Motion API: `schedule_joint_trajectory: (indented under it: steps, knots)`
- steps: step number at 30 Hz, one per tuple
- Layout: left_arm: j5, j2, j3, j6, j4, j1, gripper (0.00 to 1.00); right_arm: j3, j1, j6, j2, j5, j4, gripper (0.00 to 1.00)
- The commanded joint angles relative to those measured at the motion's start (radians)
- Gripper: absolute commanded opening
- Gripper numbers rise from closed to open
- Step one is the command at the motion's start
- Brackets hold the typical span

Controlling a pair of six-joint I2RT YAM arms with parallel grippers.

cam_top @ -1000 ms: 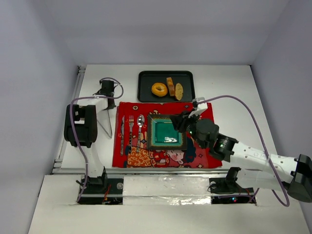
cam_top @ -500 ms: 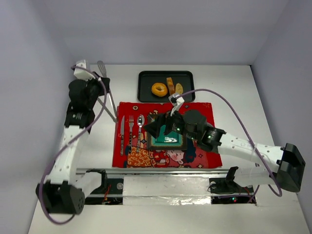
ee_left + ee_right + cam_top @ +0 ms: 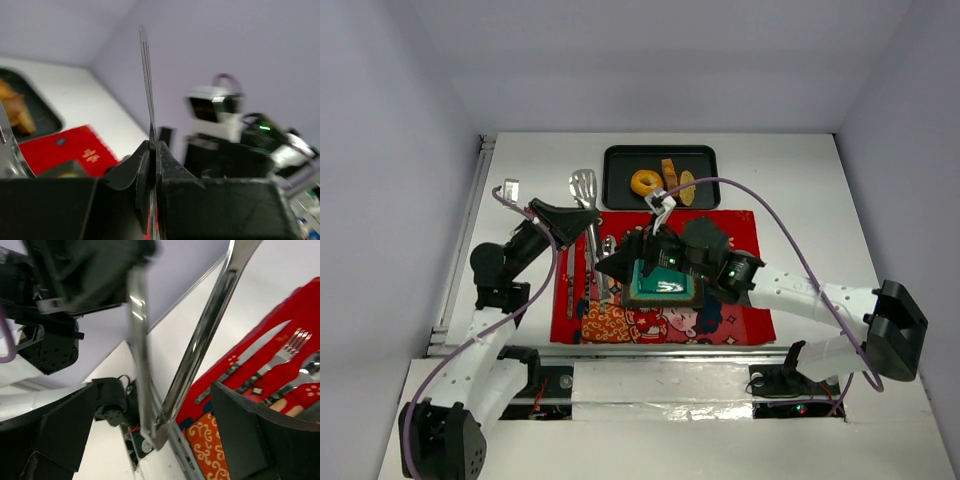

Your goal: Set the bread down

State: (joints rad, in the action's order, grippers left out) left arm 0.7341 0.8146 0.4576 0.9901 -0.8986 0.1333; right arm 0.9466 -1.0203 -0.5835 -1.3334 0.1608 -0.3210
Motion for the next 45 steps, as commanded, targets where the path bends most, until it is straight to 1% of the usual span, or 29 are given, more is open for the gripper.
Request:
schedule_joint_trajectory:
  steps: [1,3,4,7,10,13,16,17,19,20,21,23,24,26,27,28,29,30,31,32,33,34,35,36,37,39,40,43,45]
  knots:
    - [0.051,-0.057,0.004,0.104,-0.307,0.035,0.0,0.04,-0.001,-0.033,-0.033,0.118,-0.084,1.0]
    - [0.05,-0.046,-0.008,0.134,-0.356,0.064,0.0,0.04,-0.001,-0.045,-0.049,0.152,-0.107,1.0]
    - [0.047,-0.042,-0.02,0.148,-0.408,0.074,0.0,0.037,-0.001,-0.064,-0.061,0.19,-0.119,1.0]
    - [0.037,-0.015,-0.043,0.194,-0.52,0.117,0.0,0.023,-0.001,-0.098,-0.079,0.238,-0.193,1.0]
    - [0.027,0.0,-0.045,0.211,-0.566,0.149,0.0,-0.024,-0.001,-0.156,-0.087,0.255,-0.315,0.99]
    - [0.024,0.006,-0.043,0.222,-0.595,0.158,0.0,-0.049,-0.001,-0.19,-0.095,0.285,-0.386,0.96]
    - [0.025,0.015,-0.042,0.246,-0.634,0.169,0.0,-0.075,-0.001,-0.233,-0.112,0.334,-0.475,0.88]
    - [0.025,0.015,-0.039,0.254,-0.64,0.169,0.0,-0.083,-0.001,-0.254,-0.118,0.342,-0.518,0.83]
    - [0.025,0.011,-0.037,0.257,-0.645,0.169,0.0,-0.112,-0.001,-0.271,-0.119,0.348,-0.552,0.79]
    - [0.025,0.008,-0.034,0.254,-0.642,0.169,0.0,-0.12,-0.001,-0.286,-0.118,0.352,-0.579,0.71]
    - [0.025,0.001,-0.033,0.245,-0.632,0.169,0.0,-0.126,-0.001,-0.289,-0.115,0.35,-0.584,0.68]
    - [0.025,-0.006,-0.03,0.228,-0.594,0.169,0.01,-0.144,-0.001,-0.291,-0.105,0.335,-0.583,0.65]
    - [0.025,-0.011,-0.03,0.22,-0.58,0.169,0.16,-0.149,-0.001,-0.291,-0.098,0.326,-0.579,0.62]
    - [0.027,-0.018,-0.03,0.194,-0.531,0.169,0.36,-0.16,-0.001,-0.277,-0.07,0.284,-0.535,0.58]
    - [0.031,-0.029,-0.03,0.182,-0.513,0.169,0.5,-0.161,-0.001,-0.268,-0.06,0.267,-0.514,0.57]
    - [0.033,-0.035,-0.027,0.155,-0.461,0.169,0.56,-0.161,-0.001,-0.259,-0.034,0.234,-0.492,0.57]
    - [0.034,-0.043,-0.019,0.138,-0.43,0.169,0.61,-0.157,-0.001,-0.239,-0.021,0.214,-0.43,0.55]
    - [0.034,-0.061,-0.013,0.118,-0.396,0.169,0.69,-0.149,-0.001,-0.227,-0.009,0.195,-0.39,0.54]
    - [0.033,-0.071,-0.004,0.095,-0.357,0.169,0.72,-0.143,-0.001,-0.216,0.0,0.157,-0.354,0.53]
    - [0.033,-0.078,0.015,0.047,-0.271,0.169,0.76,-0.138,0.008,-0.201,0.019,0.146,-0.302,0.52]
    - [0.031,-0.1,0.026,0.021,-0.228,0.169,0.82,-0.128,0.008,-0.193,0.026,0.14,-0.281,0.51]
    - [0.027,-0.112,0.036,-0.008,-0.179,0.169,0.85,-0.121,0.02,-0.187,0.031,0.119,-0.258,0.5]
    - [0.013,-0.123,0.062,-0.075,-0.058,0.169,0.89,-0.112,0.02,-0.177,0.045,0.103,-0.201,0.49]
    - [0.002,-0.143,0.081,-0.117,0.017,0.169,0.92,-0.094,0.034,-0.171,0.051,0.091,-0.172,0.49]
    - [-0.01,-0.152,0.099,-0.163,0.165,0.169,0.94,-0.083,0.054,-0.167,0.056,0.08,-0.149,0.48]
    - [-0.038,-0.167,0.137,-0.264,0.281,0.169,0.97,-0.065,0.074,-0.153,0.071,0.08,-0.092,0.48]
    - [-0.047,-0.17,0.15,-0.296,0.387,0.169,0.97,-0.048,0.095,-0.15,0.076,0.086,-0.079,0.48]
    - [-0.076,-0.172,0.171,-0.379,0.492,0.169,0.99,-0.002,0.127,-0.136,0.079,0.097,-0.026,0.48]
    - [-0.107,-0.172,0.181,-0.419,0.584,0.169,0.99,0.032,0.167,-0.11,0.071,0.097,0.055,0.48]
